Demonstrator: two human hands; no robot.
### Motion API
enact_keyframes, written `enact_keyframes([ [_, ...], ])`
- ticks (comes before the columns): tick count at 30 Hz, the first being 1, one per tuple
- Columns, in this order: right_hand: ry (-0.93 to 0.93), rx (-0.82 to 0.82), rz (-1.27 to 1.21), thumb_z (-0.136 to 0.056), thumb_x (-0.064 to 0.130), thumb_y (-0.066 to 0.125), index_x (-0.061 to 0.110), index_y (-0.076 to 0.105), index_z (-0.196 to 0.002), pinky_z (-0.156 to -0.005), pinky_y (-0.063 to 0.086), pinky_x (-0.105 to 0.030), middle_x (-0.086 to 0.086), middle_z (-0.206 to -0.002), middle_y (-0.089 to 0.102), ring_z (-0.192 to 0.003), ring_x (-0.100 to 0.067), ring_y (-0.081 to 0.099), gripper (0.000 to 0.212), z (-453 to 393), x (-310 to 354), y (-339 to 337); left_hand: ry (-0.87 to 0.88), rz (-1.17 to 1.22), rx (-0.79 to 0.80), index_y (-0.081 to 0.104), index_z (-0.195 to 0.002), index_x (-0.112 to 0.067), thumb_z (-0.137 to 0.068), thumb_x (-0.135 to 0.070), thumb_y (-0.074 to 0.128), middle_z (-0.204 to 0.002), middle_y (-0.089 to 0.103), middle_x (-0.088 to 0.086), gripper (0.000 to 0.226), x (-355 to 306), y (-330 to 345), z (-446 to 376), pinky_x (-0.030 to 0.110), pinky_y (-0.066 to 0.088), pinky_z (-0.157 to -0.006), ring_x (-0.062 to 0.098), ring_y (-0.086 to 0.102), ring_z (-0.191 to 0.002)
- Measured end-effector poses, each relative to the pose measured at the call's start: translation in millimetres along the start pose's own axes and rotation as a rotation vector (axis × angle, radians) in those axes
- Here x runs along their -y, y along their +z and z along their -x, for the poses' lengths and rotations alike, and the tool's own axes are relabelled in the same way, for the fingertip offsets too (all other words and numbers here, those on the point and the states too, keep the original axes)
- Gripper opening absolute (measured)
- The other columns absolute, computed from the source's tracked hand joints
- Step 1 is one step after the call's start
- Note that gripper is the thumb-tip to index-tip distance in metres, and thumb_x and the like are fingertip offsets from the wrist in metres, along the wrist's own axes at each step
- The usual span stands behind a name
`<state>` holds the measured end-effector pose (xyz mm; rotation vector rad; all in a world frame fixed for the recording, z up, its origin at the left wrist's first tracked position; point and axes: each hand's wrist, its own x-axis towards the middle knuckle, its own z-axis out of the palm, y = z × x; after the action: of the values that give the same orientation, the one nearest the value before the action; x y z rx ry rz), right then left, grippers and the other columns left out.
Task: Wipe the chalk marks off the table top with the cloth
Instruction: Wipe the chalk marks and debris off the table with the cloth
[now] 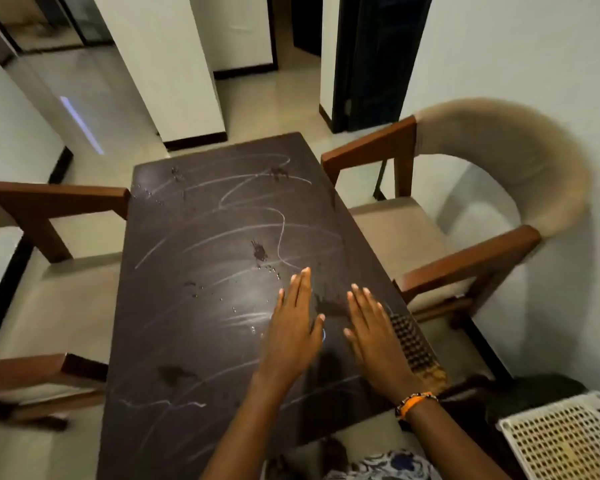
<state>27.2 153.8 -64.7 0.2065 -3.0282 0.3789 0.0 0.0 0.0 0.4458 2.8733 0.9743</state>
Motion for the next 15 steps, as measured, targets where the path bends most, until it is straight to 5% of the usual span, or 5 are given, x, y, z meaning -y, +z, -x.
enact_keyframes([
  [3, 0.217, 0.119, 0.019, -0.099, 0.041, 0.002, 0.0, 0.037, -0.136, -0.102, 0.044, -0.047, -0.018, -0.144, 0.04, -0.131, -0.034, 0.042, 0.066, 19, -22, 22, -0.06, 0.052, 0.14, 0.002, -0.15, -0.018, -0.096, -0.021, 0.045, -0.159, 0.004, -0.004, 0.07, 5, 16, 5, 0.024, 0.0, -0.117, 0.012, 0.001, -0.146],
  [7, 0.392, 0.215, 0.102, -0.097, 0.044, 0.0, -0.002, 0.042, -0.135, -0.1, 0.039, -0.052, -0.025, -0.14, 0.044, -0.128, -0.04, 0.045, 0.073, 48, -35, 39, -0.139, 0.143, 0.256, 0.012, -0.149, -0.022, -0.092, -0.017, 0.052, -0.156, 0.021, -0.001, 0.069, 11, 37, 19, 0.028, 0.02, -0.115, 0.017, 0.023, -0.143],
  [10, 0.345, 0.217, 0.162, -0.09, 0.035, 0.046, -0.001, 0.042, -0.135, -0.101, 0.039, -0.05, -0.026, -0.139, 0.044, -0.127, -0.039, 0.046, 0.058, 50, -39, 43, -0.188, 0.158, 0.296, 0.015, -0.149, -0.026, -0.093, -0.02, 0.052, -0.154, 0.025, -0.003, 0.068, 11, 50, 27, 0.029, 0.026, -0.113, 0.014, 0.029, -0.139],
  [12, 0.354, 0.246, 0.157, -0.07, 0.025, 0.077, -0.002, 0.052, -0.127, -0.095, 0.046, -0.048, -0.027, -0.131, 0.053, -0.119, -0.038, 0.054, 0.069, 42, -39, 44, -0.204, 0.141, 0.327, 0.015, -0.149, -0.026, -0.093, -0.021, 0.052, -0.154, 0.027, -0.002, 0.067, 9, 56, 30, 0.032, 0.027, -0.114, 0.015, 0.029, -0.139],
  [15, 0.369, 0.246, 0.158, -0.056, 0.006, 0.085, -0.005, 0.061, -0.116, -0.081, 0.054, -0.047, -0.028, -0.118, 0.061, -0.105, -0.04, 0.063, 0.065, 32, -42, 45, -0.238, 0.156, 0.346, 0.016, -0.148, -0.028, -0.093, -0.022, 0.051, -0.152, 0.03, -0.001, 0.066, 6, 62, 29, 0.037, 0.031, -0.114, 0.016, 0.031, -0.138],
])
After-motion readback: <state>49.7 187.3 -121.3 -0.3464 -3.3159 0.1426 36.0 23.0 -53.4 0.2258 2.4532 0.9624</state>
